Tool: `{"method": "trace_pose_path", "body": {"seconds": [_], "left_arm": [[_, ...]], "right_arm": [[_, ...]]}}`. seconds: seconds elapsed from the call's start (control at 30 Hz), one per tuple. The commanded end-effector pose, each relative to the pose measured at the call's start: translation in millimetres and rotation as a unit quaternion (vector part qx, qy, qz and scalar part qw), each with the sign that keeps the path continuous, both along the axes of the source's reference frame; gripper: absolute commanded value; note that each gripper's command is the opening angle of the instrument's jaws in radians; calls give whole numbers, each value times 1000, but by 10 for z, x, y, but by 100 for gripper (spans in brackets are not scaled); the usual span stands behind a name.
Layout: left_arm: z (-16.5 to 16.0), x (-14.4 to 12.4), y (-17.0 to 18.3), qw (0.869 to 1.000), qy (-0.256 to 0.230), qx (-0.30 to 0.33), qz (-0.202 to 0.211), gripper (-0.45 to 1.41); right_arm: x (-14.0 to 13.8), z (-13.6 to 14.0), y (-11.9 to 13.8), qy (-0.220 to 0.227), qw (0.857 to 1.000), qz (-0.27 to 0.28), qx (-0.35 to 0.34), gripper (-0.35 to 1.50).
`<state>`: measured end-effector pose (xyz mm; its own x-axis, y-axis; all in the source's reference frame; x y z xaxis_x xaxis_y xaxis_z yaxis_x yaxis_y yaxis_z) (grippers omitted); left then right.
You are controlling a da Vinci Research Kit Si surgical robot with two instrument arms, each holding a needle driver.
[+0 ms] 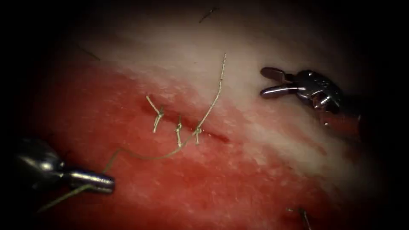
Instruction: Wound Closure
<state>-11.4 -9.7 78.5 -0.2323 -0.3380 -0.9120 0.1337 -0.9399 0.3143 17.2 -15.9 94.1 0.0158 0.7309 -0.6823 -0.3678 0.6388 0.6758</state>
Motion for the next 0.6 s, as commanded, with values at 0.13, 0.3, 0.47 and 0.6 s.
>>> {"method": "trace_pose_path", "body": {"seconds": [0.13, 0.3, 0.47, 0.6], "left_arm": [[15, -22, 19, 1000, -2, -16, 1, -45], [26, -33, 41, 999, -8, -32, 9, -45], [29, -41, 61, 998, -17, -41, 32, -45], [19, -51, 66, 996, -43, -42, 58, -45]], "right_arm": [[-4, -13, -19, -28, 999, 1, -21, 143], [17, -46, -34, -13, 1000, -11, -25, 146], [53, -79, -46, 0, 999, -15, -48, 143], [87, -97, -48, 25, 996, -29, -78, 121]]}}
